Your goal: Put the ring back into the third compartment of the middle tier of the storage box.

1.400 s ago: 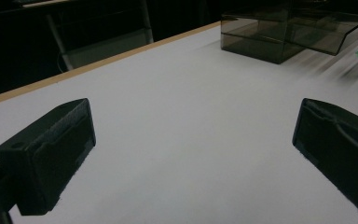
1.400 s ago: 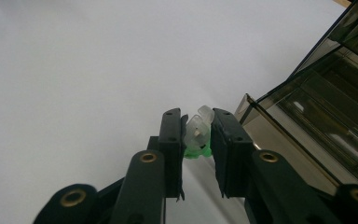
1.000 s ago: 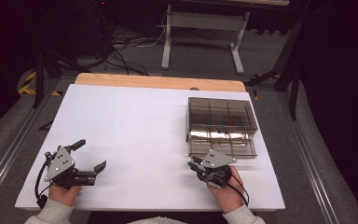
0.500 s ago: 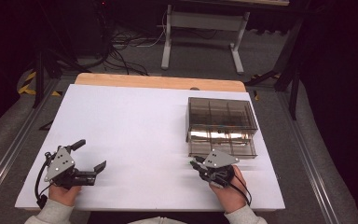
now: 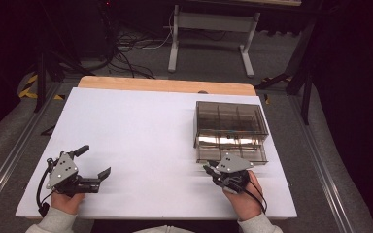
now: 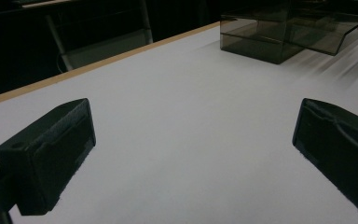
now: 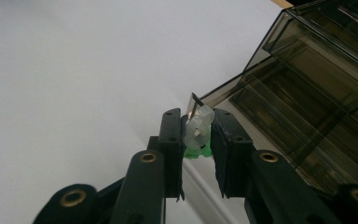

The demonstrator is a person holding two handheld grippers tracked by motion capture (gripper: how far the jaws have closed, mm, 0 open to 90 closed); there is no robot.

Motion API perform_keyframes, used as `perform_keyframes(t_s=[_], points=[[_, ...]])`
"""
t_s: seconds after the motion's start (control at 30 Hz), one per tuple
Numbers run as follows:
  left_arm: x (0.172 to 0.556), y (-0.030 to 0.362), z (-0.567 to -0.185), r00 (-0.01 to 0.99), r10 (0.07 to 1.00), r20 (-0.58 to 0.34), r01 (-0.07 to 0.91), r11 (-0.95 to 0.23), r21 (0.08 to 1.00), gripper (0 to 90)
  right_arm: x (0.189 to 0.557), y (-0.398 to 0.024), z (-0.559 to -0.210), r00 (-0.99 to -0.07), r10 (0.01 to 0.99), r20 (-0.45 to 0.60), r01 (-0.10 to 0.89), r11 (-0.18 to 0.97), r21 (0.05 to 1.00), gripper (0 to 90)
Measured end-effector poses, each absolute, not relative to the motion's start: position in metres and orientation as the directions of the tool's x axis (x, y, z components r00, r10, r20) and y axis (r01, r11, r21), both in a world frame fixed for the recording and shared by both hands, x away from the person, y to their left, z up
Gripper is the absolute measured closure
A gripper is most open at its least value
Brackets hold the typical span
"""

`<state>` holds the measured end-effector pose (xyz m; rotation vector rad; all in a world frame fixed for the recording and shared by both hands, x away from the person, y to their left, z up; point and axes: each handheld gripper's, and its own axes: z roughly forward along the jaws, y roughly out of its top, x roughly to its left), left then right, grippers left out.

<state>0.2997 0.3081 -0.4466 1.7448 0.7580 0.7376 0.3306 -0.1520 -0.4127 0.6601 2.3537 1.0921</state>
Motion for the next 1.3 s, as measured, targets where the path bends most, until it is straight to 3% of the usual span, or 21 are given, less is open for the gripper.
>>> perform_keyframes(t_s=[0.87, 1.3], points=[[0.300, 0.308, -0.447, 0.609, 0.785, 0.114, 0.141, -0.249, 0.958, 0.2, 0.339, -0.185, -0.400, -0.700, 0.688, -0.191, 0.288, 0.518, 0.805, 74.6], [0.300, 0.308, -0.447, 0.609, 0.785, 0.115, 0.141, -0.250, 0.958, 0.2, 0.340, -0.194, -0.399, -0.647, 0.726, -0.233, 0.299, 0.523, 0.798, 74.5]])
